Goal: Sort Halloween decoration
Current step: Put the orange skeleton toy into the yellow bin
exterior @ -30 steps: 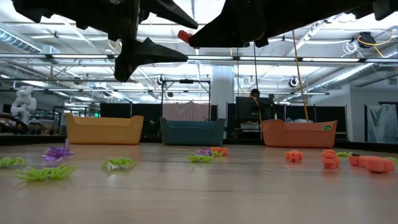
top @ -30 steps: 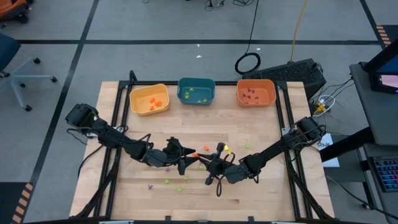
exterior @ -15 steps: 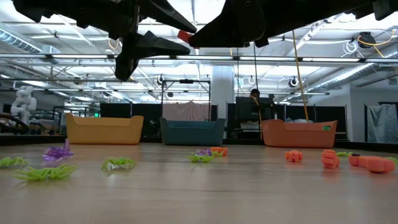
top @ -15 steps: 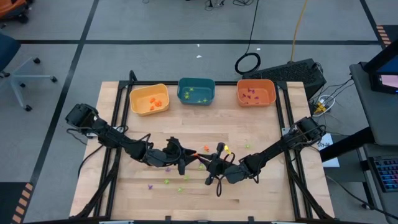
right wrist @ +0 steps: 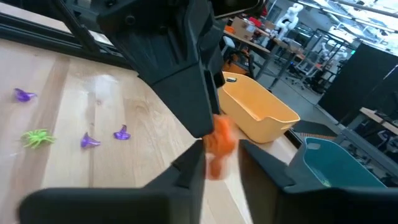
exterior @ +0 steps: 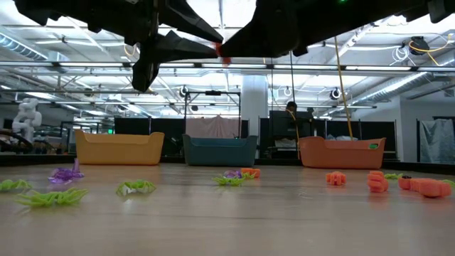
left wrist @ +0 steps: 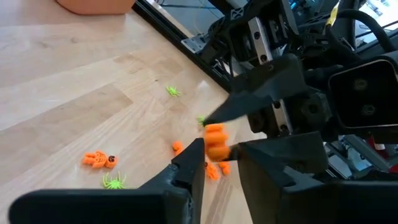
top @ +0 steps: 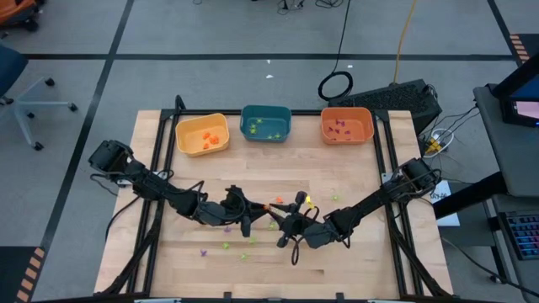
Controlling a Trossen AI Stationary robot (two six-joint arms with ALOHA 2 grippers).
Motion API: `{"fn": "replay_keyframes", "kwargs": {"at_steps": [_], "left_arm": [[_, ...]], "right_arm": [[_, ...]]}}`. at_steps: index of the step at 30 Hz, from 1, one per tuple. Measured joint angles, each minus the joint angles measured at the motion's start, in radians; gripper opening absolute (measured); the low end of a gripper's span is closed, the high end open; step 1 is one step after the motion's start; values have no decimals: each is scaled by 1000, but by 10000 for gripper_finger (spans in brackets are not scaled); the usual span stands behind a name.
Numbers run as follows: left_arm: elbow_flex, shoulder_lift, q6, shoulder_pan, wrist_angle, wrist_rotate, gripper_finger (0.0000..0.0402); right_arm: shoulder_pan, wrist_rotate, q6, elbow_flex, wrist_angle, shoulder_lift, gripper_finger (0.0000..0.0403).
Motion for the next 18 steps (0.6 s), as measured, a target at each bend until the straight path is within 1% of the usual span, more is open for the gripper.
{"fn": "replay_keyframes", "kwargs": {"at_steps": [5,8,10,13,16,18], "left_arm": [[0,0,25,0,1,3,71],[0,0,30,0,3,6,53],[0,0,40,-1,-1,25,40],[0,-1,73,-1,-34,53,21],[0,-1,78,-1,-136,64,10],[0,-1,114,-1,-208,61,9]], "right_arm": [[1,-6,11,0,-6,0,146],[1,-8,10,0,-17,0,171],[1,-8,10,0,-30,0,178],[12,-11,37,0,-88,0,178],[34,-11,130,0,-159,0,172],[46,-16,213,0,-205,0,168]]}}
